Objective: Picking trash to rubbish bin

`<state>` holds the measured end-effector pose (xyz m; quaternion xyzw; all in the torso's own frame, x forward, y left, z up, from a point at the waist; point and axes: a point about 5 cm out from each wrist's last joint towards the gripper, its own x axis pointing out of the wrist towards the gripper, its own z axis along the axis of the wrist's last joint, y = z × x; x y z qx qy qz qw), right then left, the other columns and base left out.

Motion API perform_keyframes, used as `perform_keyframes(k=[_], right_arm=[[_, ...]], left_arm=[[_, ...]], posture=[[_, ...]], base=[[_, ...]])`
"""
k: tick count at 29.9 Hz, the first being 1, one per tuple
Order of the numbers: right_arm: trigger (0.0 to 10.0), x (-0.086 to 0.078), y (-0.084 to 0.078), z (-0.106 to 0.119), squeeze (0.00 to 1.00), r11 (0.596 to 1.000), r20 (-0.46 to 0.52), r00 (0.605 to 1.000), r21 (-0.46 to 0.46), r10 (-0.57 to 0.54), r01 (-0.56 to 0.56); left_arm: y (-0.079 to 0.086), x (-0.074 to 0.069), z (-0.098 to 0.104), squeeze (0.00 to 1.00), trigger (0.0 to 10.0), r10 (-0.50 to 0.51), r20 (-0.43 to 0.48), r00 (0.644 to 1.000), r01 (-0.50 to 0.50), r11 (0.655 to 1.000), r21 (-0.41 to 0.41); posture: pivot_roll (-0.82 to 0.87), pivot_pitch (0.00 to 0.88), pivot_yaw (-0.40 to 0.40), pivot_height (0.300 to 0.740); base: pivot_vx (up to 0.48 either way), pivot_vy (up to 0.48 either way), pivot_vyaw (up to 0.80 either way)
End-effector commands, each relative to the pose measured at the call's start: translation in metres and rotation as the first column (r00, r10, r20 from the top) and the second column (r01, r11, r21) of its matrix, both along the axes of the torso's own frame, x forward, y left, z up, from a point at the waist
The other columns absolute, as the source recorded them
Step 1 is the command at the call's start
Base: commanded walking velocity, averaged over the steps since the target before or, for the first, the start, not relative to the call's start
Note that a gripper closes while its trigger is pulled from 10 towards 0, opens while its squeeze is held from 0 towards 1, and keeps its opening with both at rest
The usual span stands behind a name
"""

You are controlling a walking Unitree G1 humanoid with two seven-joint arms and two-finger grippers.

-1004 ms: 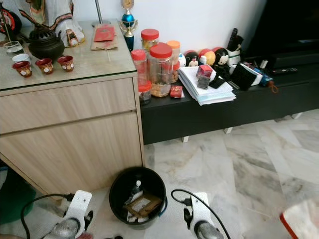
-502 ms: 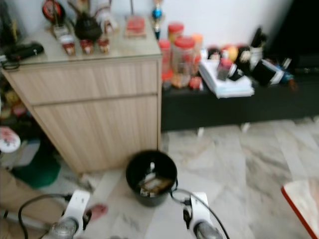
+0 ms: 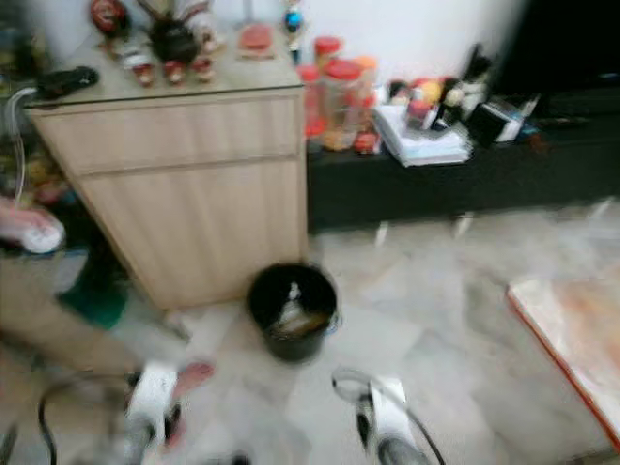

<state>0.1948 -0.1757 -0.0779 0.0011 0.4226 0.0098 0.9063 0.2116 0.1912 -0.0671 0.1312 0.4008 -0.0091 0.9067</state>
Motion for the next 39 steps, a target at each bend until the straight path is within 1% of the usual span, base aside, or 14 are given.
perform_keyframes(k=[1,10,20,28,33,39], right_arm=[[10.0,0.0038,0.0031,0.0017,0.00,1.000,0.011,1.000,0.008,-0.002,0.002],[10.0,0.0014,0.0011,0.0006,0.00,1.000,0.005,1.000,0.003,-0.002,0.002],[10.0,0.0030,-0.0009,0.0017,0.00,1.000,0.010,1.000,-0.004,-0.005,0.006],[10.0,0.0011,0.0000,0.0006,0.00,1.000,0.007,1.000,-0.001,-0.008,0.008],[10.0,0.0007,-0.0006,0.0005,0.00,1.000,0.007,1.000,-0.002,-0.013,0.013],[10.0,0.0010,-0.0002,0.0007,0.00,1.000,0.011,1.000,0.007,-0.023,0.023]], left_arm=[[0.0043,0.0075,0.0051,0.00,10.0,0.003,0.021,1.000,-0.003,1.000,0.010],[0.0030,0.0060,0.0039,0.00,10.0,0.007,0.016,1.000,-0.007,1.000,0.008],[0.0002,0.0058,0.0034,0.00,10.0,0.004,0.015,1.000,-0.004,1.000,0.001],[0.0018,0.0052,0.0032,0.00,10.0,0.006,0.013,1.000,-0.006,1.000,0.005],[0.0036,0.0027,0.0016,0.00,10.0,-0.003,-0.007,1.000,0.003,1.000,0.030],[0.0041,0.0019,0.0014,0.00,10.0,-0.012,-0.008,1.000,0.012,0.999,0.035]], posture=[[0.05,0.049,0.012,0.740],[0.05,0.060,0.002,0.740],[0.03,0.052,0.000,0.740],[0.03,0.042,0.008,0.740],[0.02,0.027,0.017,0.740],[0.02,0.010,0.025,0.740]], base=[[-0.270,0.000,0.00],[-0.269,0.000,0.00],[-0.269,0.000,0.00],[-0.270,0.000,0.00],[0.000,0.000,0.00],[0.000,0.000,0.00]])
